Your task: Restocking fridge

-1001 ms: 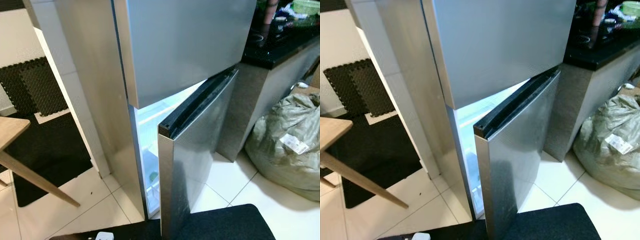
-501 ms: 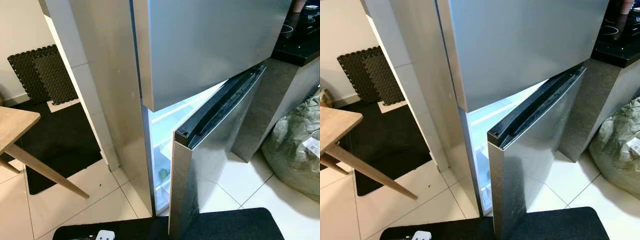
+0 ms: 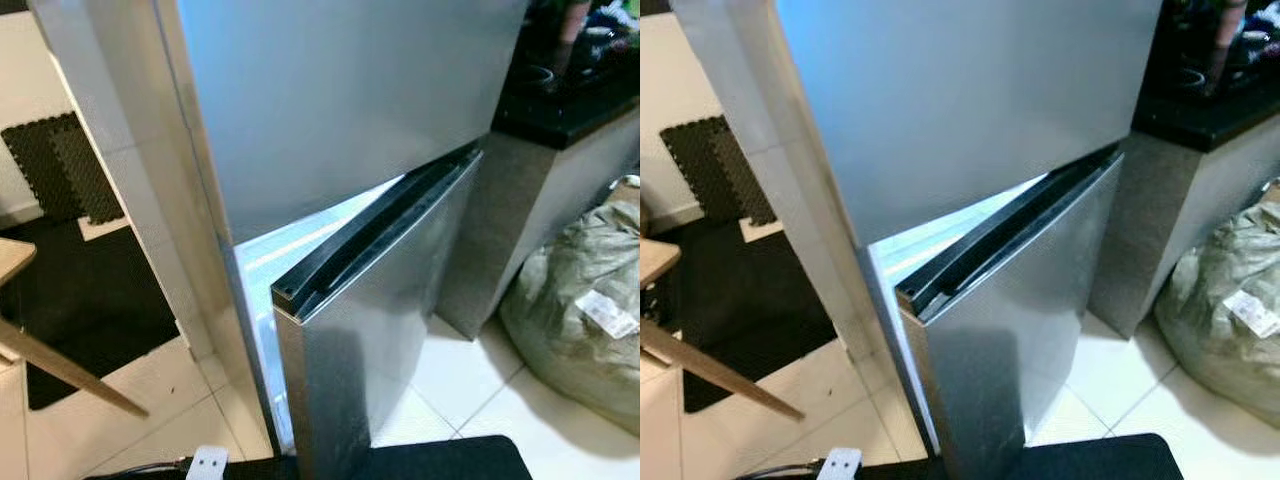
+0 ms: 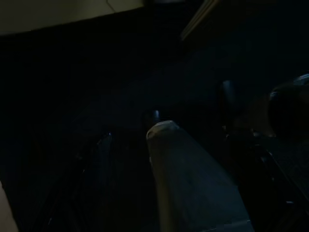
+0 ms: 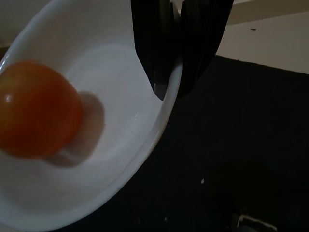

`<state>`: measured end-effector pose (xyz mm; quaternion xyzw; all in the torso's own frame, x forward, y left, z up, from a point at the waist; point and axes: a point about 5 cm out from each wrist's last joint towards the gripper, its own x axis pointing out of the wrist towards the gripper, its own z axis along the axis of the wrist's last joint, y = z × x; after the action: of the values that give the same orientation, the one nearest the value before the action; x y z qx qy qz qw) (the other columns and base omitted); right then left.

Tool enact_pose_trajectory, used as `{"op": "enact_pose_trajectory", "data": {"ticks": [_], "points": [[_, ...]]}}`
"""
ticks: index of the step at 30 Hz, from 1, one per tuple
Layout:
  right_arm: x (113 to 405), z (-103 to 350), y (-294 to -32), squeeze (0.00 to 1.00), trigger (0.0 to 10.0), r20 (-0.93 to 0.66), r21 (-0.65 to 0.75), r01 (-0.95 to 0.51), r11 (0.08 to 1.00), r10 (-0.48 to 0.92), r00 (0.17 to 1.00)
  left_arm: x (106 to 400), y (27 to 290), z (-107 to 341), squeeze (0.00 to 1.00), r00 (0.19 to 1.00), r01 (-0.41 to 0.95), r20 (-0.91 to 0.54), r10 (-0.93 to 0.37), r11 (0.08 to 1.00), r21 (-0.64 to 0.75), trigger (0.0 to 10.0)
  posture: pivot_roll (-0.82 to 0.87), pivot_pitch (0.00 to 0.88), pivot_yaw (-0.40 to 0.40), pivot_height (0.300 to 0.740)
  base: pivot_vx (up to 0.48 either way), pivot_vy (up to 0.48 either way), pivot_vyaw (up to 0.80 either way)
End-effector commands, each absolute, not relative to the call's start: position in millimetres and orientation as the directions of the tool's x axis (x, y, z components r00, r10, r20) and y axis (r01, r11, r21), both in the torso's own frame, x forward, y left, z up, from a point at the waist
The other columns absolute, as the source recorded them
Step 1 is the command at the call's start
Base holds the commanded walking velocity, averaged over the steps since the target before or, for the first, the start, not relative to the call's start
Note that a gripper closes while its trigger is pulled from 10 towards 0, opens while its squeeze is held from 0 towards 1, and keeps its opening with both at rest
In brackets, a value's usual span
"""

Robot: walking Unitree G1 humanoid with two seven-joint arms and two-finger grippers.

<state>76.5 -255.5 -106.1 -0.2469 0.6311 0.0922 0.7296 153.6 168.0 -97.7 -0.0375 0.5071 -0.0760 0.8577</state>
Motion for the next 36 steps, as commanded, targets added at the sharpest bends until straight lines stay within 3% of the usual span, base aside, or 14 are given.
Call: {"op": "enact_pose_trajectory", "data": {"ticks": [1, 6, 9, 12, 16, 21, 29, 30, 36], "points": [[76.8, -107.4, -251.0, 0.00, 10.0, -0.968, -0.233, -0.443, 0.866, -0.165, 0.186, 160.5, 173.7, -94.4, 0.00, 0.511, 0.054, -0.848, -0.141, 0.990, -0.131, 10.0, -0.15, 0.000, 0.039, 0.740, 0.000, 0.000, 0.00], [77.7, -106.8, -252.6, 0.00, 10.0, -0.968, -0.235, -0.445, 0.864, -0.167, 0.187, 186.1, 180.3, -81.4, 0.00, 0.618, -0.018, -0.779, -0.106, 0.989, -0.149, 10.0, -0.15, 0.000, 0.037, 0.740, 0.000, 0.000, 0.00], [78.5, -106.2, -253.8, 0.00, 10.0, -0.968, -0.237, -0.444, 0.864, -0.169, 0.188, 214.1, 184.0, -64.4, 0.00, 0.719, -0.076, -0.687, -0.104, 0.971, -0.226, 10.0, -0.15, 0.000, 0.037, 0.740, 0.000, 0.000, 0.00], [78.6, -106.1, -254.1, 0.00, 10.0, -0.967, -0.238, -0.444, 0.864, -0.170, 0.188, 220.7, 183.6, -60.1, 0.00, 0.740, -0.079, -0.663, -0.112, 0.965, -0.251, 10.0, -0.15, 0.000, 0.037, 0.740, 0.000, 0.000, 0.00], [78.7, -105.9, -255.1, 0.00, 10.0, -0.967, -0.240, -0.443, 0.864, -0.172, 0.188, 251.1, 166.5, -38.6, 0.00, 0.813, -0.007, -0.532, -0.236, 0.910, -0.414, 10.0, -0.15, 0.000, 0.039, 0.740, 0.000, 0.000, 0.00], [77.3, -105.9, -256.0, 0.00, 10.0, -0.967, -0.240, -0.442, 0.864, -0.175, 0.184, 266.6, 134.3, -24.1, 0.00, 0.801, 0.202, -0.441, -0.406, 0.875, -0.439, 10.0, -0.15, 0.000, 0.040, 0.740, 0.000, 0.000, 0.00], [73.7, -106.4, -256.5, 0.00, 10.0, -0.968, -0.239, -0.436, 0.868, -0.178, 0.177, 282.4, 85.2, -0.5, 0.00, 0.761, 0.409, -0.291, -0.580, 0.777, -0.480, 10.0, -0.16, 0.000, 0.043, 0.740, 0.000, 0.000, 0.00], [72.7, -106.5, -256.5, 0.00, 10.0, -0.968, -0.239, -0.435, 0.868, -0.178, 0.176, 281.1, 65.8, 5.2, 0.00, 0.714, 0.500, -0.247, -0.656, 0.723, -0.476, 10.0, -0.17, 0.000, 0.042, 0.740, 0.000, 0.000, 0.00], [72.1, -106.8, -256.3, 0.00, 10.0, -0.968, -0.239, -0.435, 0.868, -0.179, 0.175, 271.0, 26.2, 15.7, 0.00, 0.568, 0.698, -0.173, -0.805, 0.583, -0.416, 10.0, -0.17, 0.000, 0.040, 0.740, 0.000, 0.000, 0.00]]}}
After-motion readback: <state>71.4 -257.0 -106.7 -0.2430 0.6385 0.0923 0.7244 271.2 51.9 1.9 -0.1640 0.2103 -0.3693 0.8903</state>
